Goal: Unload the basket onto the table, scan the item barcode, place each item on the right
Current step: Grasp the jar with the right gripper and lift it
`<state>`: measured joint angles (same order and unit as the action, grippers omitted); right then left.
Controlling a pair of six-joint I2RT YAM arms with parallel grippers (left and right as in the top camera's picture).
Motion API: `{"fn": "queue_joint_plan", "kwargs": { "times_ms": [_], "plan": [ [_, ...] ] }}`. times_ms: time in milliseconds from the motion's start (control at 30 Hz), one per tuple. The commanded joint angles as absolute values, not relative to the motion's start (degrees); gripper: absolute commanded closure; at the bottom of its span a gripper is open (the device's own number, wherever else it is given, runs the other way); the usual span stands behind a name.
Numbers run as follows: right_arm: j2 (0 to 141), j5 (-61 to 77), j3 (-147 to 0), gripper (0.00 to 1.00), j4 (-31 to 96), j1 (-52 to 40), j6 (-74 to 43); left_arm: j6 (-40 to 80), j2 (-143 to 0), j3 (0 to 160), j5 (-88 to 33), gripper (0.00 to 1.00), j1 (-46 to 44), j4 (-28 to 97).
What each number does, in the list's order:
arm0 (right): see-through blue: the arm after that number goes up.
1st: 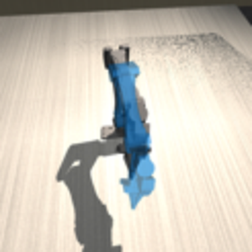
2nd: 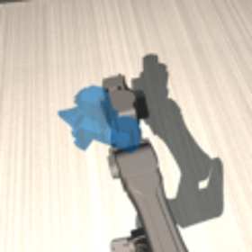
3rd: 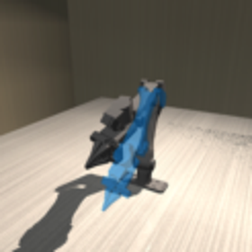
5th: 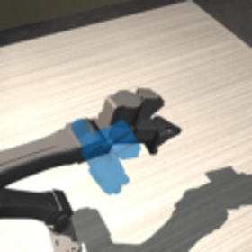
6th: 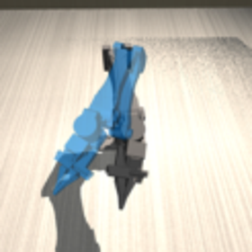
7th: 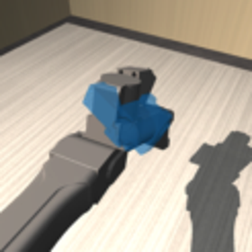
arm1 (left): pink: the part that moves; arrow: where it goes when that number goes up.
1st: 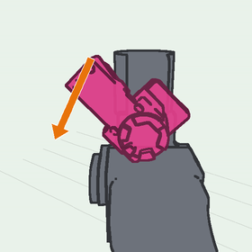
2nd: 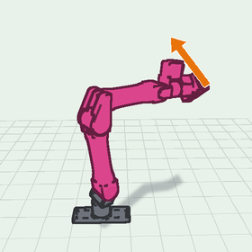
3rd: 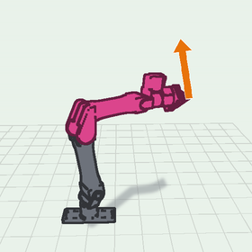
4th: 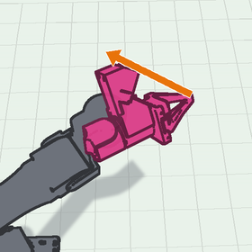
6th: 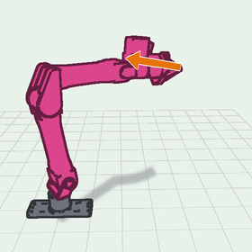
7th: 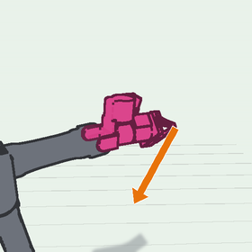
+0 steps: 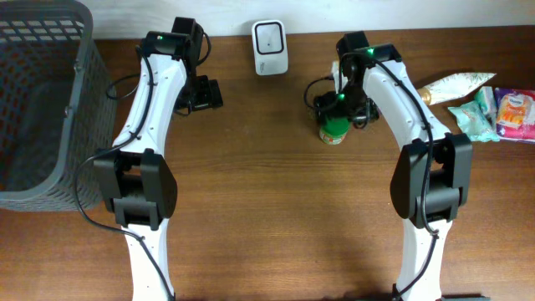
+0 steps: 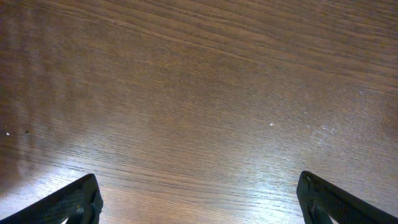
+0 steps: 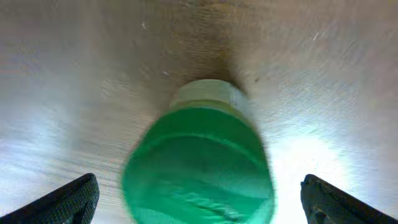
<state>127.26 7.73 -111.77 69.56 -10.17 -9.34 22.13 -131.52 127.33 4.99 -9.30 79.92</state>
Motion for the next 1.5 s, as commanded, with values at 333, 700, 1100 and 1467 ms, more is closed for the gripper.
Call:
{"fn": "queue_joint_plan", "kwargs": {
  "times_ms": [333, 700, 1100, 1467],
  "plan": [
    [127.13, 3.99, -109.82, 0.01, 65.58, -10.61, -55.83, 22.7, -131.41, 126.82, 5.85, 0.01, -9.3, 79.96],
    [127.13, 4.86, -109.82, 0.32, 65.52, -10.87, -51.55, 22.7, -131.41, 126.82, 5.85, 0.01, -9.3, 79.94],
    [127.13, 4.23, -113.75, 0.27, 67.99, -10.74, -13.08, 22.7, -131.41, 126.82, 5.85, 0.01, -9.3, 79.96],
    [127.13, 4.89, -112.44, 0.09, 71.59, -10.87, -47.37, 22.7, -131.41, 126.82, 5.85, 0.01, -9.3, 79.96]
  ]
}}
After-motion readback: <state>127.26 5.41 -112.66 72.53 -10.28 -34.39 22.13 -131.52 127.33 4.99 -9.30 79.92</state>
